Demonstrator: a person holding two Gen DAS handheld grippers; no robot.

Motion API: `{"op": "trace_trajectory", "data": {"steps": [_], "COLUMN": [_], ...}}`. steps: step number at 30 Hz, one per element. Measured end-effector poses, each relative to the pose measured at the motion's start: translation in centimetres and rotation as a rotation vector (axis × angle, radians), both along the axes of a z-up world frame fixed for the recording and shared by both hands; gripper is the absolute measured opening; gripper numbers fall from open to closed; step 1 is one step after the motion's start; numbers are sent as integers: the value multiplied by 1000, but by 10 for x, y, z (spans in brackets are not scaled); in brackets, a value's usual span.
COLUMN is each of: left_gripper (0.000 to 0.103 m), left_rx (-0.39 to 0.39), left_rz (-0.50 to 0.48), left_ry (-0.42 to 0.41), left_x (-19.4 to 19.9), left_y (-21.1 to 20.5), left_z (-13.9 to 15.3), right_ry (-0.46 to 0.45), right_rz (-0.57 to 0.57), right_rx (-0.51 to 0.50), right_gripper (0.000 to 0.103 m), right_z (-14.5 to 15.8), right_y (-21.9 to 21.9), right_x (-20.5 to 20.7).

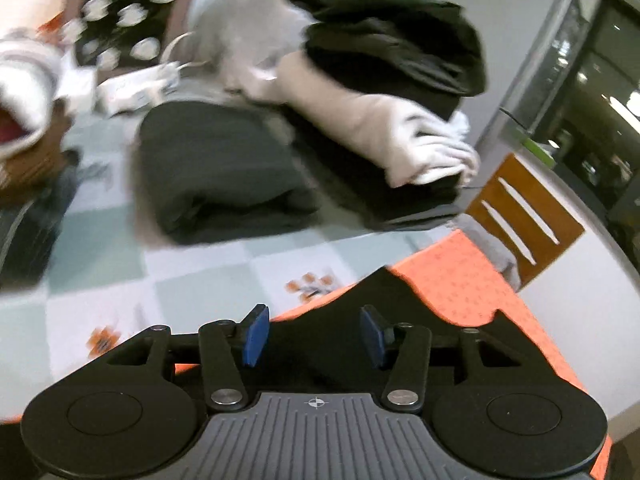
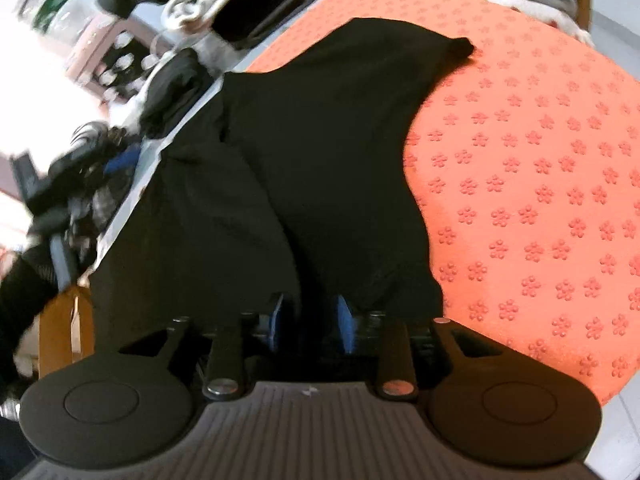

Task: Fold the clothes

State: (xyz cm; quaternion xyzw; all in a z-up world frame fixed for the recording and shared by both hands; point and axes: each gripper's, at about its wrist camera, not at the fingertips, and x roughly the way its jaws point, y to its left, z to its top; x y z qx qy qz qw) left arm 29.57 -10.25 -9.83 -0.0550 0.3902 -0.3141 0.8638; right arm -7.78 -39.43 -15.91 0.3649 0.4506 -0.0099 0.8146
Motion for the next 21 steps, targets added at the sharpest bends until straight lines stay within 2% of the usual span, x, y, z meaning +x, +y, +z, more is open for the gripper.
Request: {"op": "trace_trajectory", "data": {"steps": [3,9,15,17,18,19,20,21], "left_gripper": [53,53,52,44,32,15,7,6], "left_rx": [19,79,212,249,266,279,283,288], "left_rz": [-31,-90,-114,-120,-127,-136,-139,-142], "left_ry": [-2,30,3,-21,-34,-46,-62,-79], "left_x": [7,22,23,20,19,17,16,15], "left_y": [-28,-88,-129,-134,-137,-138,-139,-140], "left_z": [1,-21,-46,-51,-53,-54,-53,-52], "right_ry": [-3,-9,-21,-22,-22,-24,-26,-25], "right_rz": [28,32,8,9,10,12,13,16], "right_rx": [-20,-22,-7,-6,-5,-4,-2,1], "right_gripper": [40,42,43,43,43,43,43,42], "right_z": [-3,-7,-10,-10,-10,-10,-10,-11], "right_y": [5,7,7,9,11,12,13,14], "right_x": [-5,-14,-26,-29,-31,-33,-34,-35]}}
